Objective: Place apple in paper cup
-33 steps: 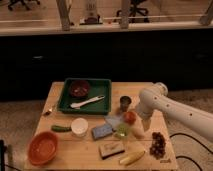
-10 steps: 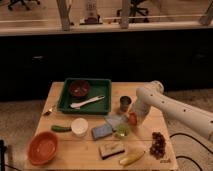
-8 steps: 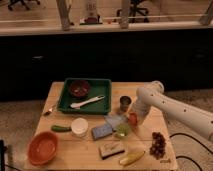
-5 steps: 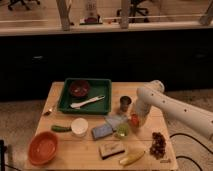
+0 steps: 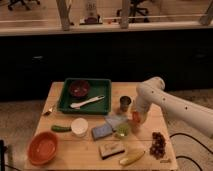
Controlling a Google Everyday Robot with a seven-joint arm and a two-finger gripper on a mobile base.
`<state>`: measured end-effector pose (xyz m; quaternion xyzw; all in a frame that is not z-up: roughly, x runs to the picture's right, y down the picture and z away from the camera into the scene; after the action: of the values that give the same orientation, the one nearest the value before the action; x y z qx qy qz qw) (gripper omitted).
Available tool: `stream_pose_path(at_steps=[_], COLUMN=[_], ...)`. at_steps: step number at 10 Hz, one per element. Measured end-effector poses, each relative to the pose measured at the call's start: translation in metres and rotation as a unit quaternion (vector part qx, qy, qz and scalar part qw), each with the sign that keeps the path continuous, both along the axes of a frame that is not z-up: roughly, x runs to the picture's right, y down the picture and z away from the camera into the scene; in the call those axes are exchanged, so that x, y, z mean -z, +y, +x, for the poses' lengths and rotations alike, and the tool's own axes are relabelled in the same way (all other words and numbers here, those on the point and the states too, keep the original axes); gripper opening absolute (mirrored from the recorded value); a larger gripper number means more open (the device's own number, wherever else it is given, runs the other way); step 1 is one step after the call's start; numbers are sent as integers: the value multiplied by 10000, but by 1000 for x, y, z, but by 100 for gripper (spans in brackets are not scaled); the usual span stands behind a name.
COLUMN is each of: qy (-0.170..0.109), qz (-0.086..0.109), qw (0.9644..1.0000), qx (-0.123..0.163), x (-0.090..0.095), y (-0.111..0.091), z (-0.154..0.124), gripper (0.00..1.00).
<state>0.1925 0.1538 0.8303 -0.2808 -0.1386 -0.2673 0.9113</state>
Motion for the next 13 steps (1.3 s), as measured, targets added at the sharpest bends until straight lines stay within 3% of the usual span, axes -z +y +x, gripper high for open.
stream_pose_path(at_steps=[7, 13], qy=[-145, -660], qz=[346, 498], qw=[9993, 9965], qx=[4, 84], x=[15, 32], y=[-40, -69], z=[1, -23], gripper=[0, 0])
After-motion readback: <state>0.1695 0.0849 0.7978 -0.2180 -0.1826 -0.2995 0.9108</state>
